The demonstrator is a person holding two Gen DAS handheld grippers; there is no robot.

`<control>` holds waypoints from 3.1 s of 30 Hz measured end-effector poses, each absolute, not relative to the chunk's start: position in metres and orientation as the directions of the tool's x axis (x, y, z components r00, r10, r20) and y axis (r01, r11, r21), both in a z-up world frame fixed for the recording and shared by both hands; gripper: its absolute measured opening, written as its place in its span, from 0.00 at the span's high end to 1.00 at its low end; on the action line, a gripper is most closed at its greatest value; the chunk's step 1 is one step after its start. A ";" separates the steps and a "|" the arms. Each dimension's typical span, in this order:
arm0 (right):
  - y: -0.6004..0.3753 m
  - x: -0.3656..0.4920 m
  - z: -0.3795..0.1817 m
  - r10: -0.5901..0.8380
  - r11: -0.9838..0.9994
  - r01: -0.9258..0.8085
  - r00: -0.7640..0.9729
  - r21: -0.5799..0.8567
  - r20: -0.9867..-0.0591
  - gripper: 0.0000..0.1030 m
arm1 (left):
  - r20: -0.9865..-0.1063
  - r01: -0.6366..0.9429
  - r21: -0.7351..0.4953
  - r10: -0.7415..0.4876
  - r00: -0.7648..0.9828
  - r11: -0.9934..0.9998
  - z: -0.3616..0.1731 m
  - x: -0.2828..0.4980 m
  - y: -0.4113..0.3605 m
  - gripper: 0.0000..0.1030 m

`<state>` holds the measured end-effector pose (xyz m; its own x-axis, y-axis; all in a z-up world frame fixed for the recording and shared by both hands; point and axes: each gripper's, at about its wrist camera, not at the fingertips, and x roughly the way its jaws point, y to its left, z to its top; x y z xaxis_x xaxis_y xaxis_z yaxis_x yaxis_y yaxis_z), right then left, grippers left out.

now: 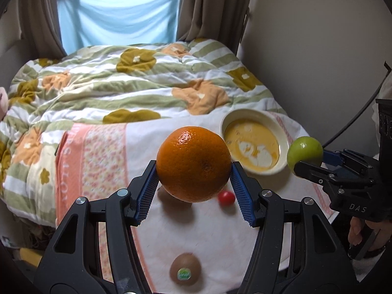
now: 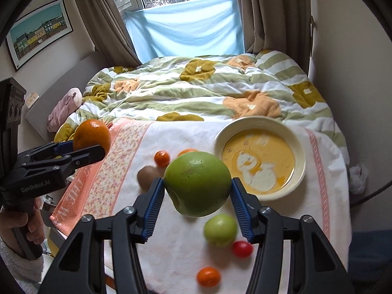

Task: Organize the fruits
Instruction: 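Lower the orange into the bowl and open the left tool while the right tool drops the apple in, then withdraw both tools from the bowl and move toward the remaining fruits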

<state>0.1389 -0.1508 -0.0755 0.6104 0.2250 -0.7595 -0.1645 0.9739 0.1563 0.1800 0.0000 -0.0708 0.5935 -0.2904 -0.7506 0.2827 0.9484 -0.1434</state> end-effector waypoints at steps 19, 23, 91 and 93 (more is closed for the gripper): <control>-0.270 0.258 -0.110 0.229 0.973 -0.156 0.564 0.170 -0.793 0.50 | -0.819 0.332 -0.138 -0.296 0.492 0.933 -0.148 0.311 -0.146 0.39; -0.287 0.269 -0.124 0.223 0.975 -0.135 0.548 0.178 -0.806 0.50 | -0.840 0.371 -0.101 -0.279 0.466 0.923 -0.174 0.327 -0.174 0.39; -0.275 0.290 -0.146 0.255 0.941 -0.332 0.584 0.061 -0.771 0.00 | -0.795 0.174 -0.057 -0.150 0.588 0.983 -0.110 0.249 -0.092 0.00; -0.273 0.281 -0.135 0.247 0.943 -0.328 0.597 0.048 -0.763 0.00 | -0.781 0.174 -0.054 -0.150 0.606 0.983 -0.099 0.243 -0.087 0.00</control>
